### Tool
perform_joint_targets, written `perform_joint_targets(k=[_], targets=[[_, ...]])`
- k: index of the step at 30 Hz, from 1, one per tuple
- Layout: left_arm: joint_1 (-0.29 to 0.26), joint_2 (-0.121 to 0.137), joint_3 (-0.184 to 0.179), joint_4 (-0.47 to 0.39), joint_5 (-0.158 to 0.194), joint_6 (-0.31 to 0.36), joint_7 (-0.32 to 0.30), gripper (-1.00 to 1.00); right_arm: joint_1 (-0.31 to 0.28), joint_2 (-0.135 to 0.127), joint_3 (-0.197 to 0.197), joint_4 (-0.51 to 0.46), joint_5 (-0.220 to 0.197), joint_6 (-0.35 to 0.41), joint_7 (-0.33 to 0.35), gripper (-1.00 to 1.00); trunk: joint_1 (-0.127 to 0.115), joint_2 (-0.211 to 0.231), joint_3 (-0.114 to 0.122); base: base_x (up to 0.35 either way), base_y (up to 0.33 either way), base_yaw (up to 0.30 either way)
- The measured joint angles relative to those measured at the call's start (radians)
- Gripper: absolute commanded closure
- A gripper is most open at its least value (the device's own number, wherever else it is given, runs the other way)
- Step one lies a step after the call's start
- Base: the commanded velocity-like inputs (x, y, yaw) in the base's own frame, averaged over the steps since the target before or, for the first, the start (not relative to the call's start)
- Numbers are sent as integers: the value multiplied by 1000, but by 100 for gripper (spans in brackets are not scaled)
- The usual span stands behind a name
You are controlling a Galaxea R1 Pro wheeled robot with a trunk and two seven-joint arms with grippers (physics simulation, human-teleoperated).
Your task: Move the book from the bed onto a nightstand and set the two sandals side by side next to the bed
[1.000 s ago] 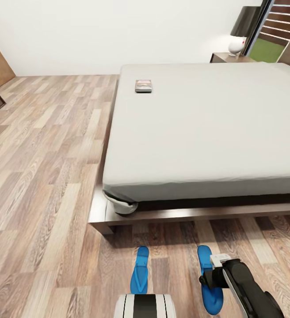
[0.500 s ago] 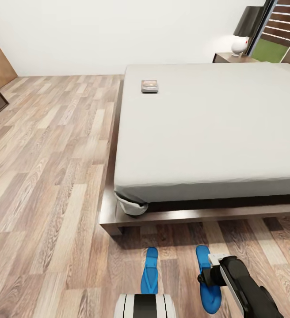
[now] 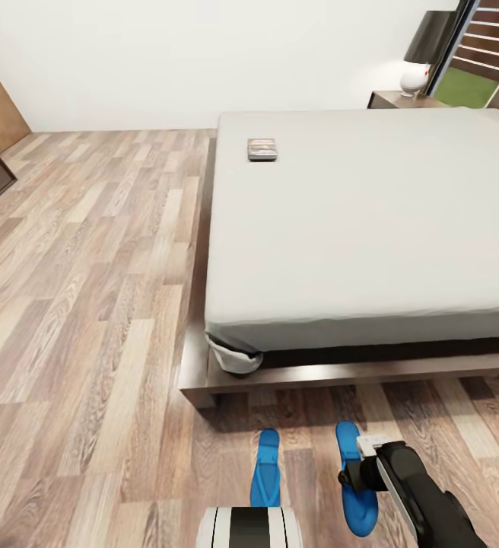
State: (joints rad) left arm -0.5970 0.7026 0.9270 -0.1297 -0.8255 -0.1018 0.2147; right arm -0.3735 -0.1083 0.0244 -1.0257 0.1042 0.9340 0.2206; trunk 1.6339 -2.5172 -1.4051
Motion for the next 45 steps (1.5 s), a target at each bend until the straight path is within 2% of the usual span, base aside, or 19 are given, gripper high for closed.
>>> perform_joint_targets(k=[8,15,17,24,27,45], targets=[[0,0,0,-12,0,1,22,-100,-19,0,0,44,0,-3,0,100,0,0,0,3,129,0],[0,0,0,-59,0,3,79,-100,-26,0,0,60,1,-5,0,100,0,0,0,0,13,0],[0,0,0,-65,-1,3,109,-100,-26,-1,0,61,1,-5,0,100,0,0,0,0,2,0],[0,1,0,-89,-3,-2,293,-100,-27,-1,-2,62,1,-5,0,100,0,0,0,21,49,0],[0,1,0,-95,-3,-3,324,-100,-27,-2,-3,62,-2,-5,1,100,0,0,0,42,93,0],[0,0,-1,-100,-8,-3,345,-100,-27,-1,-2,62,4,-5,2,100,0,0,0,5,93,0]])
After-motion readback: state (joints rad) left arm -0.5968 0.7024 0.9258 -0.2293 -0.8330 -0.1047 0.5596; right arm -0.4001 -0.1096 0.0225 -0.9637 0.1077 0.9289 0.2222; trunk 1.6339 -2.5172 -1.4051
